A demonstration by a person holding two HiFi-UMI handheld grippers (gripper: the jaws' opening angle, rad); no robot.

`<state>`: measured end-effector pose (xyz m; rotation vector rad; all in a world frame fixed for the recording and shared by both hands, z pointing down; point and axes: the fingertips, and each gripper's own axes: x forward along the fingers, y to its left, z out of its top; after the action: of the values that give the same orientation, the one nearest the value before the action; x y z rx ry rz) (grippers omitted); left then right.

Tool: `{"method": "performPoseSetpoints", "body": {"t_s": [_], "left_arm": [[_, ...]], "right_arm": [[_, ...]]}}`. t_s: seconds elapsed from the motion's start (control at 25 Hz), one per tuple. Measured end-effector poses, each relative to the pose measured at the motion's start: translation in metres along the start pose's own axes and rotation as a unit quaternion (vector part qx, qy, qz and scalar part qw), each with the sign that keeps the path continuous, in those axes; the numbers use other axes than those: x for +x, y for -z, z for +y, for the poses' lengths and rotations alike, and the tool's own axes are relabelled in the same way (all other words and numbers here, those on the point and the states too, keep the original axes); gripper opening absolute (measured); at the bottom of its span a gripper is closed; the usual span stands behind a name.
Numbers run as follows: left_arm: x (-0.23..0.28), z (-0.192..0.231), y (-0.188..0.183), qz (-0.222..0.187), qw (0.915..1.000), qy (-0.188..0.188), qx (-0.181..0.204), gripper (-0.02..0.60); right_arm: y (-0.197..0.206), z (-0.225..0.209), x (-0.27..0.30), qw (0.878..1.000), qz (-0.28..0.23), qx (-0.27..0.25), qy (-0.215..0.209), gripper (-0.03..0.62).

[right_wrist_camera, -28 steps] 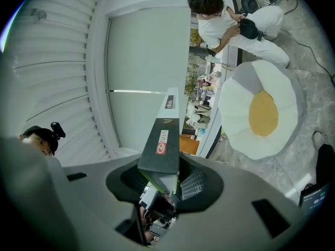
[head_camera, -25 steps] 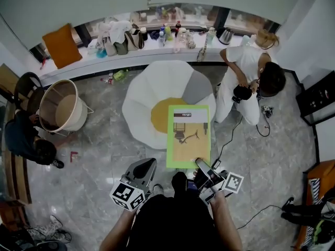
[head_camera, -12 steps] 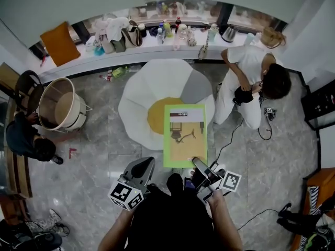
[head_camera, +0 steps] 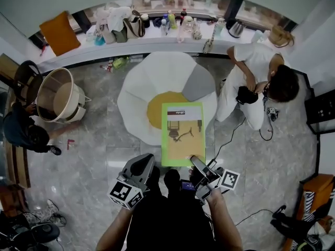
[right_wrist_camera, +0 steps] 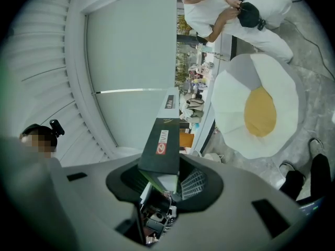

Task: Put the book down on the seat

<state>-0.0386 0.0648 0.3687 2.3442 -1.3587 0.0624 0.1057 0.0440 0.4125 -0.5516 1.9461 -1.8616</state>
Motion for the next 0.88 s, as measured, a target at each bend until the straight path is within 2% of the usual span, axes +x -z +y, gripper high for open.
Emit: {"method": "performPoseSetpoints", "body": {"t_s": [0.28,0.56,0.88], "left_arm": [[0.014,0.034,0.001,0.013,0.9998,0.017,-0.003,0.012],[0.036,0.076,-0.003,0.024,0.9978,0.051,0.034,0.012],[0.059,0.126,-0.014,0.029,0.9946,0.091,0.039,0.012]], "right_arm": [[-0.005,-0.012,0.033,1.000,-0.011,-0.002,0.013,0.155],[-0.008,-0.022,0.068,0.999,-0.035,-0.012,0.023,0.155],[-0.013,-0.037,0.099,0.997,-0.064,-0.015,0.035,0.155]]}}
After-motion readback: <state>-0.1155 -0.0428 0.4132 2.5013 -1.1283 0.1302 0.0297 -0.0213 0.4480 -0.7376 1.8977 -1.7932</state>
